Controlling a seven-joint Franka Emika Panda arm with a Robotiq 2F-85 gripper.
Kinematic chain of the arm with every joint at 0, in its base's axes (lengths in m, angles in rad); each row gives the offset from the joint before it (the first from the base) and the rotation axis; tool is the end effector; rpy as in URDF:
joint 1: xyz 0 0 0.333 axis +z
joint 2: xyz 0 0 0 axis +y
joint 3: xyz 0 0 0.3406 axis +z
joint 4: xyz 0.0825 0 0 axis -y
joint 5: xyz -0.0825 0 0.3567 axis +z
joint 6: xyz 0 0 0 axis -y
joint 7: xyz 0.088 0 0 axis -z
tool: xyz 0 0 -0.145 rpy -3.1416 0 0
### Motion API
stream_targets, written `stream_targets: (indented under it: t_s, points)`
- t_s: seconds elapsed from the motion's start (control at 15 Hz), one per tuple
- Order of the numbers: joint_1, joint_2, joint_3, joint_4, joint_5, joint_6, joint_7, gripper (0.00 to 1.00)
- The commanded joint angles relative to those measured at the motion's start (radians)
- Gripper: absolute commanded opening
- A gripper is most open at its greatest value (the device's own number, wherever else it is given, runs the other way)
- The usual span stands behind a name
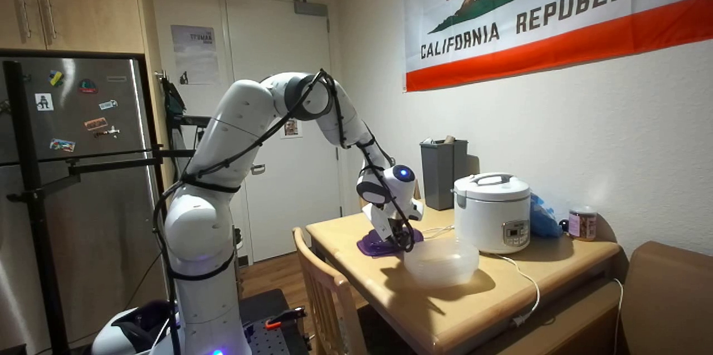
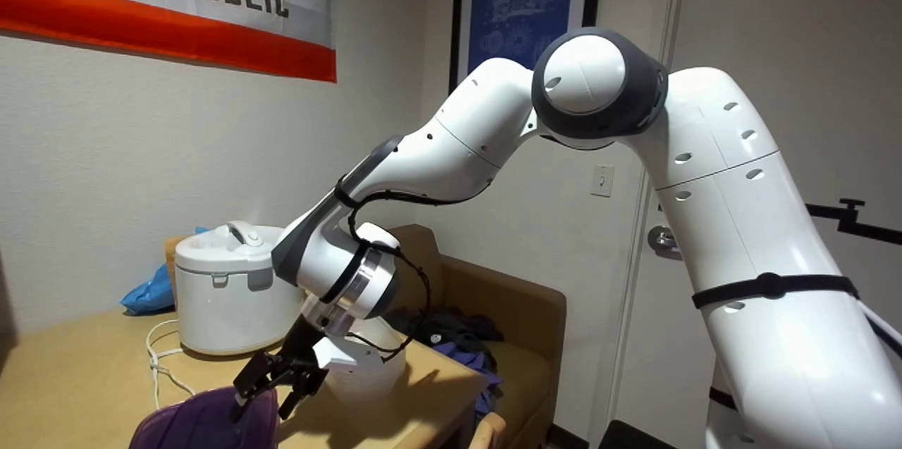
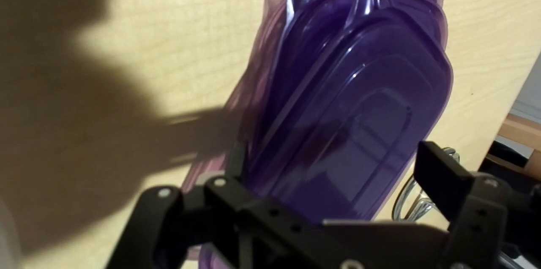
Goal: Take one purple lid and put them on the clear bowls
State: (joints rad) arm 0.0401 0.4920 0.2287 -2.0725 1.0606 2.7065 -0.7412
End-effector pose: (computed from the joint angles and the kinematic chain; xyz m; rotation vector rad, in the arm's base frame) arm 0.5816 0.1407 0.2095 -2.5686 -0.0215 -0.3046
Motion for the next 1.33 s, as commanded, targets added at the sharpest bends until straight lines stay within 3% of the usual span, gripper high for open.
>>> stream_targets:
  t_s: [0.0, 0.2, 0.73, 1.13, 1.2, 1.27]
  points:
    - [-0.001, 0.000, 0.002, 0.000, -0.036, 0.001, 0.028, 1.00]
    - [-0.001, 0.004, 0.003, 0.010, -0.058, -0.009, 0.055, 1.00]
    - [-0.065, 0.035, 0.045, 0.050, 0.138, -0.053, -0.044, 1.00]
    - [-0.068, 0.068, 0.046, 0.067, 0.184, -0.073, -0.065, 1.00]
    - [-0.067, 0.073, 0.044, 0.069, 0.186, -0.075, -0.067, 0.75]
    - [-0.065, 0.077, 0.043, 0.069, 0.186, -0.075, -0.065, 0.74]
